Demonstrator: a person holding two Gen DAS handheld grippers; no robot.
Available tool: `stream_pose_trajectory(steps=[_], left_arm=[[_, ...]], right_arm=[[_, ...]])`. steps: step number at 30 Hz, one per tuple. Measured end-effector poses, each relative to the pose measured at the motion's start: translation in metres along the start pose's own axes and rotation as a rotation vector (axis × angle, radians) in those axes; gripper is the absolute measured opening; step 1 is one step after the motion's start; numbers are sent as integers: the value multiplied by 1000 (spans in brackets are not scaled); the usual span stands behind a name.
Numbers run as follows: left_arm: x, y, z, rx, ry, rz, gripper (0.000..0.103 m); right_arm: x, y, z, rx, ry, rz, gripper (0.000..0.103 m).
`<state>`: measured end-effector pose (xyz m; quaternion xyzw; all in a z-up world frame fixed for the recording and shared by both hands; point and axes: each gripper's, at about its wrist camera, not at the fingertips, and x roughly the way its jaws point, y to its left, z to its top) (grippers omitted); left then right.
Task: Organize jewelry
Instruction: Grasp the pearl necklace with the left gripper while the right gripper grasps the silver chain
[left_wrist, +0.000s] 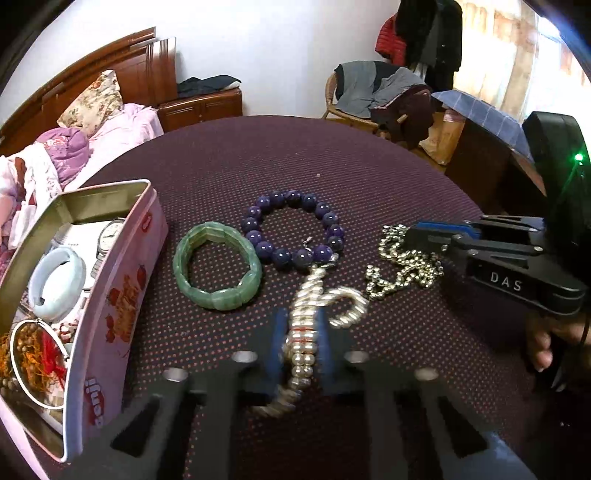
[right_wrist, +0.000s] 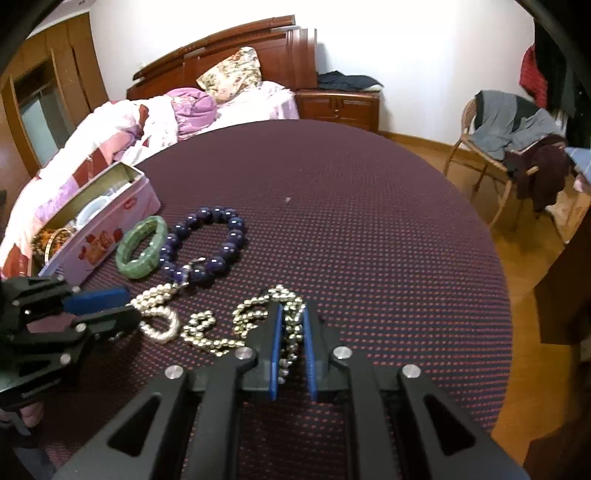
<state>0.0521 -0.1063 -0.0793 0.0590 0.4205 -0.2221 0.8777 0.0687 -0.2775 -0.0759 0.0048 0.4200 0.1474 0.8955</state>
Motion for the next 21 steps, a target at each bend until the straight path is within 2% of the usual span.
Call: stream_pose_trajectory(steps=[2,4,6,14,15,16,18,19,20,21], left_arm=[[-2,1,0,-11,-9,-2,12],[-6,1,1,-19,-35,-9,6],[-12,2,-1,-19,-62,6,6],[-25,4,-4,-17,-141,55,5],[-27,5,-5,-19,-154,57,5],[-29,7,-5,-21,-164,61,5],[-31,7,-5,-25,-178,65,5],[-31,8,-4,-25,-181,66,5],[-31,8,-4,-25,-185,71,5],[-32,8,-5,-25,-189,74,5]], right_arm=[[-3,-2,-1,9,-13,20,57],[-9,1,-2,-5,-47,22,59],[-9,6,-2,-25,-51,29,60],[9,23,0,-110,47,-51,61],[9,27,-1,-133,51,-71,60],[8,28,-2,-145,48,-75,55],[7,31,-3,-162,40,-66,35],[7,31,-4,-166,37,-71,23],[7,32,-5,-173,34,-78,17],[7,32,-5,-180,34,-80,17]])
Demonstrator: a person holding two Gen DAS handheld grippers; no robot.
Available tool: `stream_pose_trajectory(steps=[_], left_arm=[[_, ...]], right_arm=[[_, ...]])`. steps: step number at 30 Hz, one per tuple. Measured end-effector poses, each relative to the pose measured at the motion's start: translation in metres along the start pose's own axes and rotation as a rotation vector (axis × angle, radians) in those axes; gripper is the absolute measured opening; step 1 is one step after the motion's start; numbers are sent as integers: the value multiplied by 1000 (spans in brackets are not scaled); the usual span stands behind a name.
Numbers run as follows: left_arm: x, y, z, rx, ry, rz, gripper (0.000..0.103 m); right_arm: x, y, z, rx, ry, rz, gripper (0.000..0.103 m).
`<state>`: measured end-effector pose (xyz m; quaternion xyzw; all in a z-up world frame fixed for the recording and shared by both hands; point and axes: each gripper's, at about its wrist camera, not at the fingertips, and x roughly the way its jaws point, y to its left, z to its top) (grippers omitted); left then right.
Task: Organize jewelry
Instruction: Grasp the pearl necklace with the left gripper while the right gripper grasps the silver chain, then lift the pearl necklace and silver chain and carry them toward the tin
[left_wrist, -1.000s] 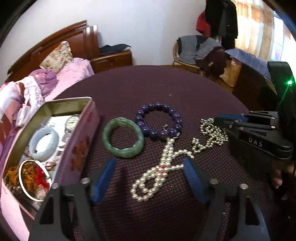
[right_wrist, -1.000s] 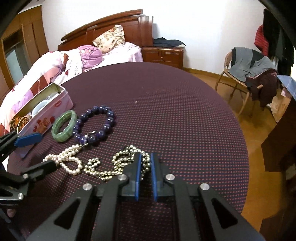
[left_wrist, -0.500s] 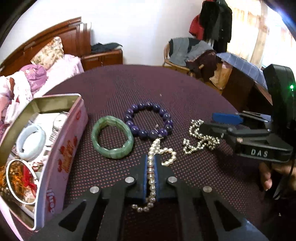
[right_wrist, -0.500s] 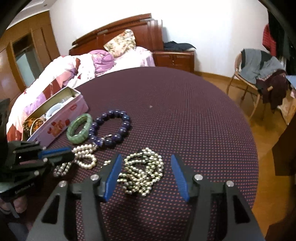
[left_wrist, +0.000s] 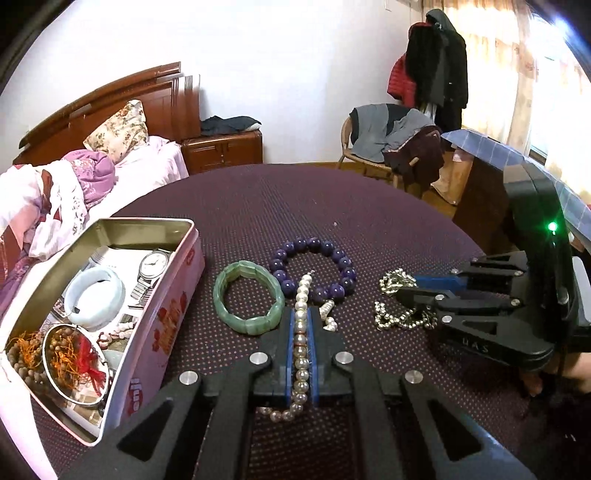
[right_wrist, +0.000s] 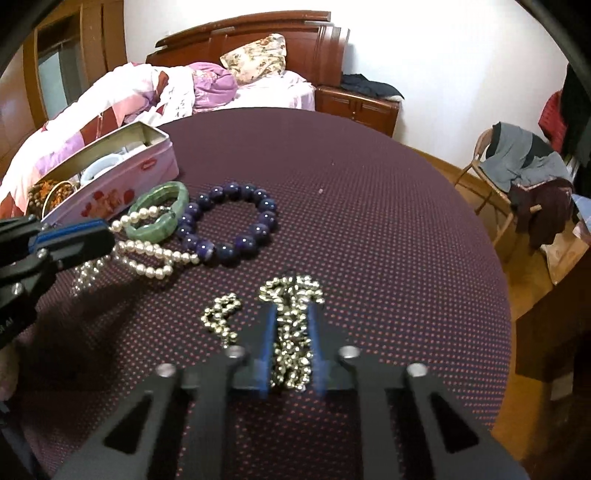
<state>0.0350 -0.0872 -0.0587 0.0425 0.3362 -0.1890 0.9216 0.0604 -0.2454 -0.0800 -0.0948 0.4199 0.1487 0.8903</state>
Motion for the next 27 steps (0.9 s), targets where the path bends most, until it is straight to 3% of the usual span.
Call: stream_pose_trajectory(steps=[2,19,27], left_arm=[[-1,1,0,-1,-10,6,5],[-18,7,-2,-11,-63,55,6],[-36,16,7,-42,-107,64,6]], right_arm=[[-1,0,0,-1,-5,-8,13],[-21,-10,3,98,-126,71,13],[-50,-6,17,98,-216,95,13]])
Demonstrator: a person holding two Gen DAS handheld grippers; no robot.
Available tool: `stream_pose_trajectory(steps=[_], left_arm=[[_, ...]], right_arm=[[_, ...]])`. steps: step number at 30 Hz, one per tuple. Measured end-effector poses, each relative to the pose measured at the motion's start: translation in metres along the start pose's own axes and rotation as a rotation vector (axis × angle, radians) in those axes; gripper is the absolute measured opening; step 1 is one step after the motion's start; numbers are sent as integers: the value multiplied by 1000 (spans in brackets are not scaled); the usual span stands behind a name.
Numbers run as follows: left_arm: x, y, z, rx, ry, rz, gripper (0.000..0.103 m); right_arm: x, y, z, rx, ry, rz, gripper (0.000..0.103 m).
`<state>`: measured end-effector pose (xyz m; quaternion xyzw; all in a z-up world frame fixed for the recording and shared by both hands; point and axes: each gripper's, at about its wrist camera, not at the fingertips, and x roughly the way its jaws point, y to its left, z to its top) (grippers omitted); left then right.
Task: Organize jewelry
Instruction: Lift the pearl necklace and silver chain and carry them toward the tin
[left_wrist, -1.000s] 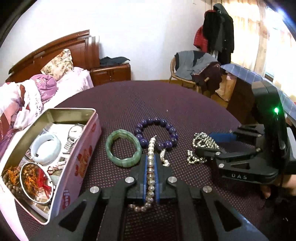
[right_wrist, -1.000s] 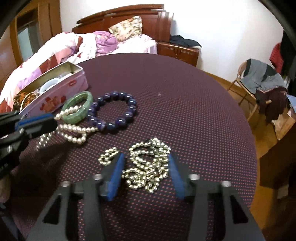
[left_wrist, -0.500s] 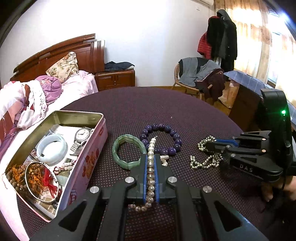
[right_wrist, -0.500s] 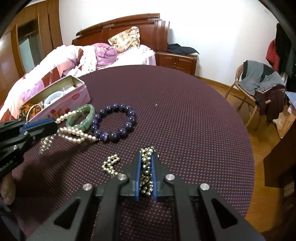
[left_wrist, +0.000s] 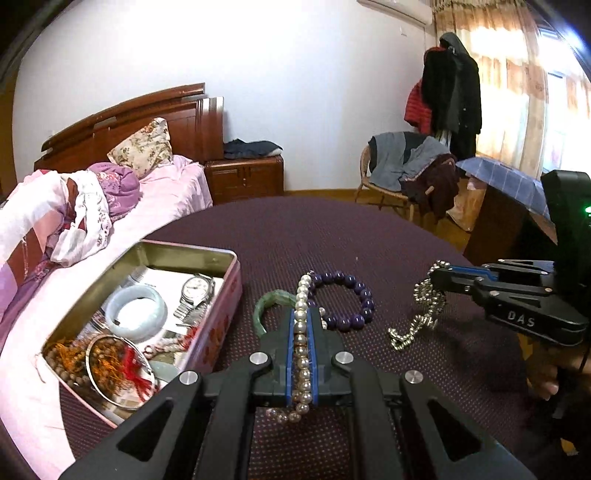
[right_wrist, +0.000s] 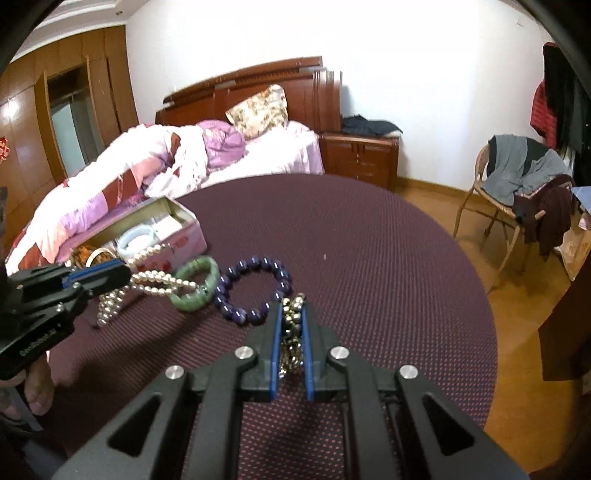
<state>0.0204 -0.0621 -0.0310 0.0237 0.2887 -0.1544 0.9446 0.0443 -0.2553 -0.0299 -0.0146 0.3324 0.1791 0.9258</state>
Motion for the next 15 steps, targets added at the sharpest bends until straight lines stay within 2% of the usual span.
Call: stream_pose_trajectory(steps=[6,15], left_arm=[[-8,5,9,-5,-15,12,6],[-11,15,14,-15,-4,39,6]], right_arm=[[-15,6,13,-2,-58,10,13],[-24,10,21,17,-97,43,13]])
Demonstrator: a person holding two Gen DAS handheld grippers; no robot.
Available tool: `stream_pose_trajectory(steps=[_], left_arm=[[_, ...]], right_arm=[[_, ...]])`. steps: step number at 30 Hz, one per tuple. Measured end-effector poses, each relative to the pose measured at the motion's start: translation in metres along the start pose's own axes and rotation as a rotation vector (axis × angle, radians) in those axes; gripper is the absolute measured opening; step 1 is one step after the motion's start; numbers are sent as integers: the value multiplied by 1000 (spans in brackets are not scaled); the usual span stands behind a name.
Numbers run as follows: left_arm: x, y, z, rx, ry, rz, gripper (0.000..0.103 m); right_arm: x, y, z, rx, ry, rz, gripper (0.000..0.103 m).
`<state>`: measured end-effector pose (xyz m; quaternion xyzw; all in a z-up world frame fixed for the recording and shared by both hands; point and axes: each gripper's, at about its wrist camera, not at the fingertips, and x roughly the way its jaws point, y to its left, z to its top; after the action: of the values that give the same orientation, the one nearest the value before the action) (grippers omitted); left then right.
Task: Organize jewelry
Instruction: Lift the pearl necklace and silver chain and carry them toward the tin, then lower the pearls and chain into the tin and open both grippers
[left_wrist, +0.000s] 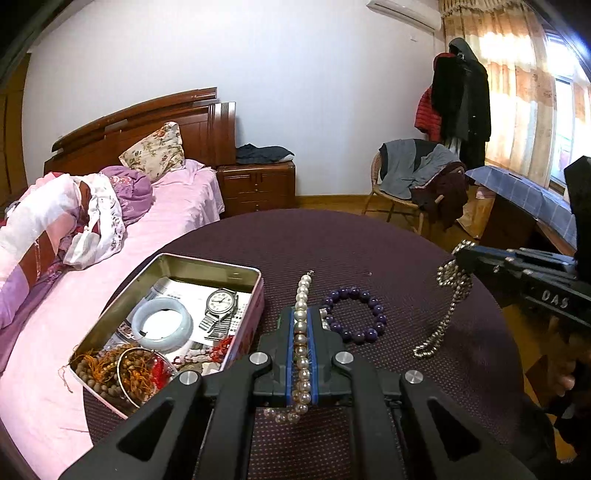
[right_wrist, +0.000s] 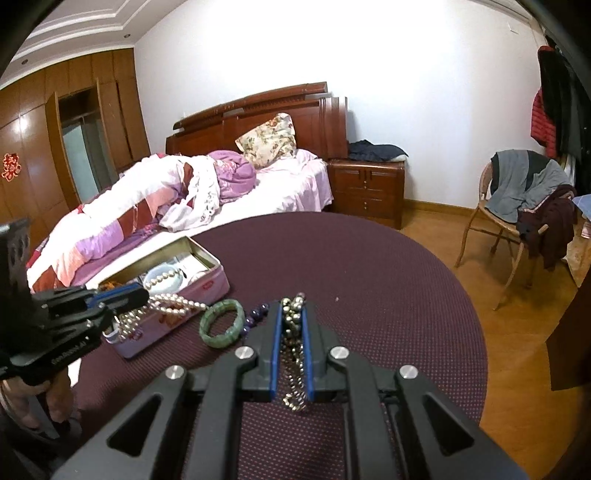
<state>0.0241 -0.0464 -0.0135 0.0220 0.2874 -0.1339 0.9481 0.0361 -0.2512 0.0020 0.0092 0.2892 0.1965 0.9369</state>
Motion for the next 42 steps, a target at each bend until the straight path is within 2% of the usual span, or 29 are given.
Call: stream_pose_trajectory(steps=[25,42], left_arm=[[-13,30,27,-4,-34,77,6],[-15,68,36,-29,-39,153,6]], right_arm=[[-9,29,52,-91,-107,59,13],[18,72,86,-134,-142,164,13]])
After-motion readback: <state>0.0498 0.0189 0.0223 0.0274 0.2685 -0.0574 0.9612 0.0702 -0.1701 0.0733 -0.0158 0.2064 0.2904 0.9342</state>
